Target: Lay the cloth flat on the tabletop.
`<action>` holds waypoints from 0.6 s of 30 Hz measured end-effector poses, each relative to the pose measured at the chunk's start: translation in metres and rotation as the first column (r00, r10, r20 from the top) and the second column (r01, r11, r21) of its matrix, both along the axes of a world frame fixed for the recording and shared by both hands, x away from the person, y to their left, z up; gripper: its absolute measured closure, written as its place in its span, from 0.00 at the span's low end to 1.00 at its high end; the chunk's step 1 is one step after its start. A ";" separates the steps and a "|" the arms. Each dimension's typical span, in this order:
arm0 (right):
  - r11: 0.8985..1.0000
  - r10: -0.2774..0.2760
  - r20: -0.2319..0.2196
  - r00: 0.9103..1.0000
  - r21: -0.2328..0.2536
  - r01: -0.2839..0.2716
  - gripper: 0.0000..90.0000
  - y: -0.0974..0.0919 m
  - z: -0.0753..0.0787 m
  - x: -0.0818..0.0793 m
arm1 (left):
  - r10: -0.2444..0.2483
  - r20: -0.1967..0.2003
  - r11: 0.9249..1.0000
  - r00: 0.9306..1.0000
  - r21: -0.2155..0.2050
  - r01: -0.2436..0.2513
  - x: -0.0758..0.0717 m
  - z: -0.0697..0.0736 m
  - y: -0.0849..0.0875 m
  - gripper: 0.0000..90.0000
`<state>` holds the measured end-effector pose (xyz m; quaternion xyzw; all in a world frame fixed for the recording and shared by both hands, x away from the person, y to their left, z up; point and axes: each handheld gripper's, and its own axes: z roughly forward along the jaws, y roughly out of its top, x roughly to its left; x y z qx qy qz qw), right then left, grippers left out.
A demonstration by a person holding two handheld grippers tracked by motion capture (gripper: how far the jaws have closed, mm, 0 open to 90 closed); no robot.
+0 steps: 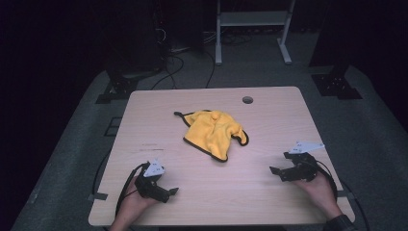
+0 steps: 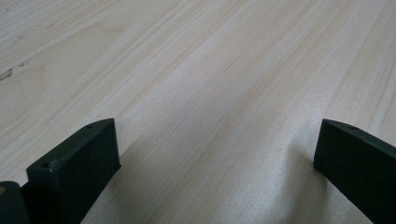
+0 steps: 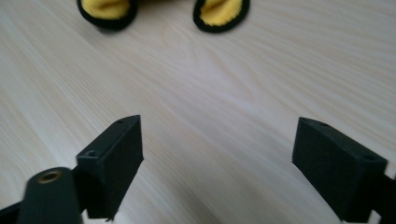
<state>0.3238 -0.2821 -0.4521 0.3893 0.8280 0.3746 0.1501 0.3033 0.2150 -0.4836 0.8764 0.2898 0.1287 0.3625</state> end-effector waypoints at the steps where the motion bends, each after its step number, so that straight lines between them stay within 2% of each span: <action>1: 1.000 0.013 0.001 1.000 0.013 -0.013 0.18 0.005 0.002 0.003 | -0.002 0.000 1.000 1.000 0.003 0.002 0.000 0.000 0.000 0.00; 6: 0.999 0.043 0.010 0.999 0.025 -0.043 0.18 0.022 0.008 0.011 | -0.001 0.000 1.000 1.000 0.002 0.001 0.000 0.000 0.000 0.00; 10: 0.996 0.080 0.005 0.997 0.041 -0.080 0.18 0.042 0.011 0.020 | 0.000 -0.002 1.000 1.000 0.001 0.000 0.000 0.000 0.000 0.00; 16: 0.992 0.105 0.002 0.994 0.070 -0.105 0.20 0.059 0.012 0.030 | 0.000 -0.002 1.000 1.000 0.001 0.000 0.000 0.000 0.000 0.00; 18: 0.989 0.128 -0.008 0.992 0.078 -0.127 0.21 0.069 0.010 0.034 | 0.000 -0.002 1.000 1.000 0.001 0.000 0.000 0.000 0.000 0.00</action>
